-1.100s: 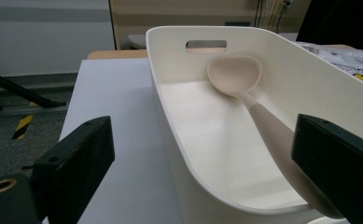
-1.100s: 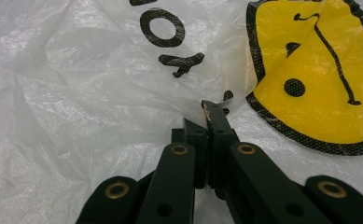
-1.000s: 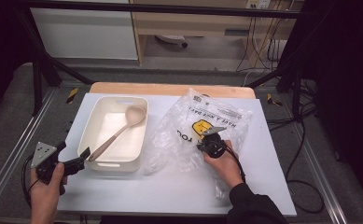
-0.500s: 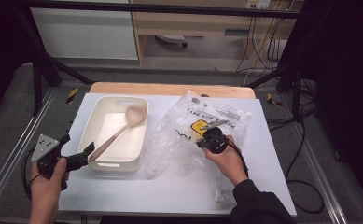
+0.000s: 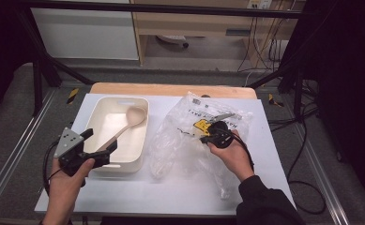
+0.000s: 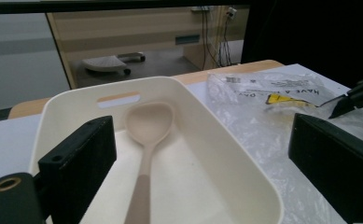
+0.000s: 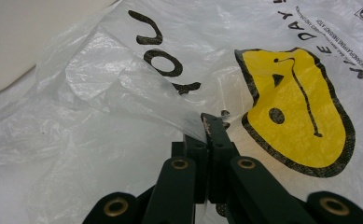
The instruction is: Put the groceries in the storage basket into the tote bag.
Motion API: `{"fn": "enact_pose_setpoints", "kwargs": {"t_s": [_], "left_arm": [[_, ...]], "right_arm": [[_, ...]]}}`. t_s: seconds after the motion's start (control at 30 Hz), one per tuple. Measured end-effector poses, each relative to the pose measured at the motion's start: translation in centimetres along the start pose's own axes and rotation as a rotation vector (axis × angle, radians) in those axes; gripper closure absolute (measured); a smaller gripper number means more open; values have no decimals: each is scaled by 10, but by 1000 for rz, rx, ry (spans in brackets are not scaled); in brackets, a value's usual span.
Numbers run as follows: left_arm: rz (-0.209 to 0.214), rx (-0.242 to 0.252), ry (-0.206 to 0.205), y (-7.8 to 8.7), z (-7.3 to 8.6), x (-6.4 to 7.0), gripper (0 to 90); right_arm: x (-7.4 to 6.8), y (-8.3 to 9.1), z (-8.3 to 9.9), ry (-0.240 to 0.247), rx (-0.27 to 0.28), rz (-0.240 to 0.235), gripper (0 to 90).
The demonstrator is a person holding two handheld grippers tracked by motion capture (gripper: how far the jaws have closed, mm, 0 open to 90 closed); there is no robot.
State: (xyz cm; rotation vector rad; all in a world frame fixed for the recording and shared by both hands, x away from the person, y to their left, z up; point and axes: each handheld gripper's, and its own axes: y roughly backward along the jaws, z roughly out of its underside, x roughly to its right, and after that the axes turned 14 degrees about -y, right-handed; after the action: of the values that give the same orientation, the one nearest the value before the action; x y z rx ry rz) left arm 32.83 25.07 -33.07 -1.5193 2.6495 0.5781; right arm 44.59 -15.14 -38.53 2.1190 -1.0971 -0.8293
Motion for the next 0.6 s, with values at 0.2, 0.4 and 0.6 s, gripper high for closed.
{"fn": "enact_pose_setpoints", "kwargs": {"t_s": [0.2, 0.4, 0.6], "left_arm": [[34, -10, -22, -14, -8, 17, 76], [51, -25, -28, -25, -11, 26, 79], [59, -25, -34, -30, -15, 30, 79]], "right_arm": [[0, 9, -10, -14, 5, -6, 900], [2, 15, -22, -39, 13, -15, 900], [5, 20, -34, -66, 29, -24, 900]]}}
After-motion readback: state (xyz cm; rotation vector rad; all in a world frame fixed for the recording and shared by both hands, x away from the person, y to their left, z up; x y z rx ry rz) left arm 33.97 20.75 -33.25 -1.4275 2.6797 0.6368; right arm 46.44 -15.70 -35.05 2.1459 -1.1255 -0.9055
